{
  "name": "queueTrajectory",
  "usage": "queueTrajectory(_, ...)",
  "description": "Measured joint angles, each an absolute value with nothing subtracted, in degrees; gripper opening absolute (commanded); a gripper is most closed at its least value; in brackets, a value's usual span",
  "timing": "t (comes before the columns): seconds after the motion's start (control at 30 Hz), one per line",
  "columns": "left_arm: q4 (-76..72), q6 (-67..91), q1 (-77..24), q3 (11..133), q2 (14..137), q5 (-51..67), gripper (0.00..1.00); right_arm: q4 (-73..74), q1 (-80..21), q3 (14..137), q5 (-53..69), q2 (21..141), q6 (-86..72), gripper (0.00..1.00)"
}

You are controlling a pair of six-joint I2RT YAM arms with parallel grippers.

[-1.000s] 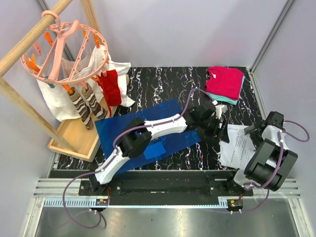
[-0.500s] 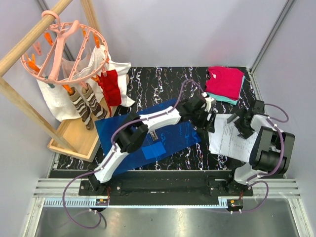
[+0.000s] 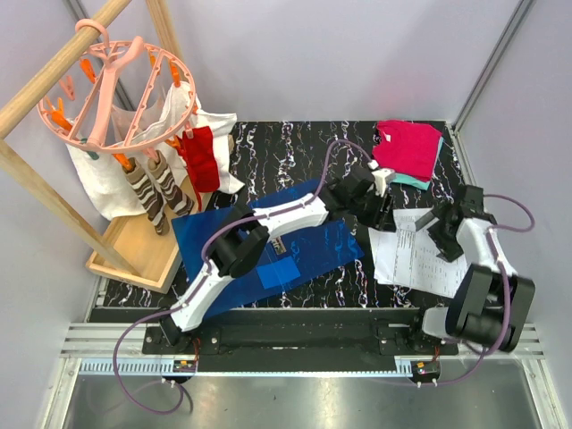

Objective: Put the files into the folder

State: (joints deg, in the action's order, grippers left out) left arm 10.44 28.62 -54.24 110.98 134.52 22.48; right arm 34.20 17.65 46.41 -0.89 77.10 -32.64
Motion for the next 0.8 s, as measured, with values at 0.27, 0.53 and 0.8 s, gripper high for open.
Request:
queueTrajectory(0.27,-0.16,39.77,-58.46,115.57,142.52,29.67,0.53,40.14,36.38,36.64,-5.08,61.3,-42.19,1.0)
queueTrajectory(0.53,-2.85,49.06,-58.76,116.36,148.62,31.51,0.51,42.57,42.33,35.53,-8.43,60.95,-46.44,1.0)
queueTrajectory(0.8,-3.33,54.41,-58.28,115.31,148.68,30.98,0.47,42.74,44.95,34.83,-8.03,61.82,-46.59,1.0)
